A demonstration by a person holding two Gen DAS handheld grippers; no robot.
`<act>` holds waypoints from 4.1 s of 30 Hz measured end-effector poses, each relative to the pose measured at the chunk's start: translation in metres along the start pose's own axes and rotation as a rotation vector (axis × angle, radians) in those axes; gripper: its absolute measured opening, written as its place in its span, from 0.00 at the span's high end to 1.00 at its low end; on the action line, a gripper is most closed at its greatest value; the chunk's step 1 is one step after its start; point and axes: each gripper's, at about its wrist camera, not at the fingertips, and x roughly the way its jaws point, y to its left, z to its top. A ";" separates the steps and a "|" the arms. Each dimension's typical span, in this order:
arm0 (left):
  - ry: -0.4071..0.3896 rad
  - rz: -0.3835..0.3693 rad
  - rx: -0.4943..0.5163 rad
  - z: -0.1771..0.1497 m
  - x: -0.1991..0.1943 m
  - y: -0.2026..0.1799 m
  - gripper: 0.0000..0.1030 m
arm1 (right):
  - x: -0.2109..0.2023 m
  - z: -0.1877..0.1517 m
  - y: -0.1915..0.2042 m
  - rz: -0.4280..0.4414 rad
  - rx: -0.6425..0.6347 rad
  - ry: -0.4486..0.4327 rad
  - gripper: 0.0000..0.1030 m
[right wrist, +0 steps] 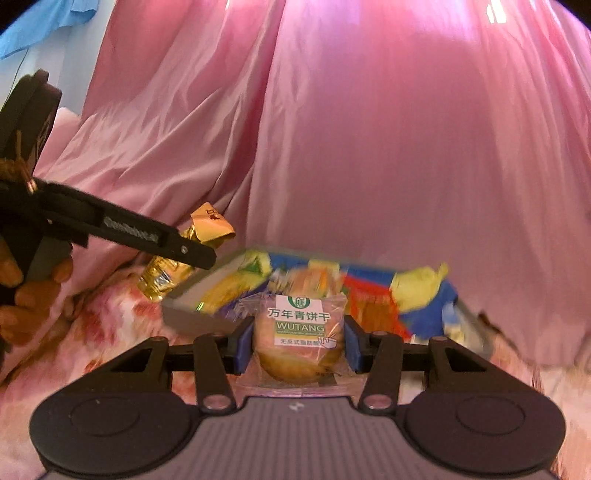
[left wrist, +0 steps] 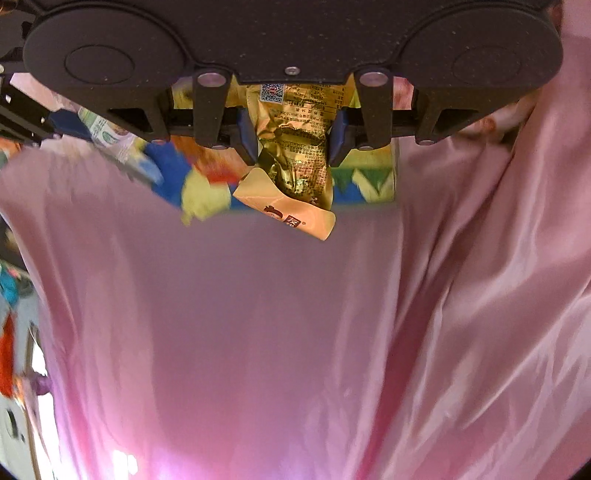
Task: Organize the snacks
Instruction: 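Carry the gold pouch and WUTANG pack into the grey tray and release both, then move both open tools back over the remaining snacks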
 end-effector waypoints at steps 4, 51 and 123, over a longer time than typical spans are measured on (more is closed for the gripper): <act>-0.022 0.018 -0.031 0.001 0.020 0.004 0.58 | 0.028 0.016 -0.009 -0.037 0.004 -0.012 0.48; -0.050 0.068 -0.114 -0.013 0.036 0.027 0.05 | 0.091 0.016 -0.042 -0.181 0.110 -0.014 0.19; 0.163 0.142 -0.010 -0.210 -0.153 0.052 0.01 | -0.093 -0.130 0.080 0.081 -0.040 0.121 0.00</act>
